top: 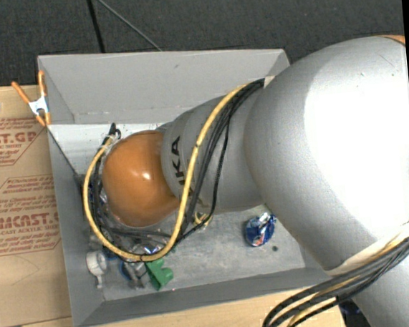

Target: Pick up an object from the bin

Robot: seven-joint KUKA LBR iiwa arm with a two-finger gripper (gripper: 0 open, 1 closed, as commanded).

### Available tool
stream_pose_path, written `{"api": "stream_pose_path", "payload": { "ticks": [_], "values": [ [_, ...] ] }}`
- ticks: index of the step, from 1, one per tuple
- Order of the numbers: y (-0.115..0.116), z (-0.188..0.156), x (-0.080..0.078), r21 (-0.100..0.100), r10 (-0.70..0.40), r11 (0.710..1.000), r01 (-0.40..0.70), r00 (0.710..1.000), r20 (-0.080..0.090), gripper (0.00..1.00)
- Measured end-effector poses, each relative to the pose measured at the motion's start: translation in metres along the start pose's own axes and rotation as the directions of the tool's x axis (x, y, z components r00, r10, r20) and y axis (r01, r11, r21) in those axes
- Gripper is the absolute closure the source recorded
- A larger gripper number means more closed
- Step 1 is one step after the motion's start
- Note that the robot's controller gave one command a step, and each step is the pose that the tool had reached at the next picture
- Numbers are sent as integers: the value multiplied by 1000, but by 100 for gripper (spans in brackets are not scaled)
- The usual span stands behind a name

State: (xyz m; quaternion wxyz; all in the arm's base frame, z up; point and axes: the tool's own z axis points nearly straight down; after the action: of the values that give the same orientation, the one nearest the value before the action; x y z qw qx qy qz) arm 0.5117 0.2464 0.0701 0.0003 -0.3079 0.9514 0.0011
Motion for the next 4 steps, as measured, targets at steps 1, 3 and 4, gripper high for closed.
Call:
{"api": "stream_pose_path", "payload": {
  "ticks": [1, 3, 4],
  "values": [
    [-1, 0, 0, 0, 3, 1000, -3, 1000, 0, 100],
    [14, 0, 27, 4, -365, 931, 365, 931, -1, 0],
    [13, 1, 29, 2, -365, 931, 365, 931, -7, 100]
  ]
}}
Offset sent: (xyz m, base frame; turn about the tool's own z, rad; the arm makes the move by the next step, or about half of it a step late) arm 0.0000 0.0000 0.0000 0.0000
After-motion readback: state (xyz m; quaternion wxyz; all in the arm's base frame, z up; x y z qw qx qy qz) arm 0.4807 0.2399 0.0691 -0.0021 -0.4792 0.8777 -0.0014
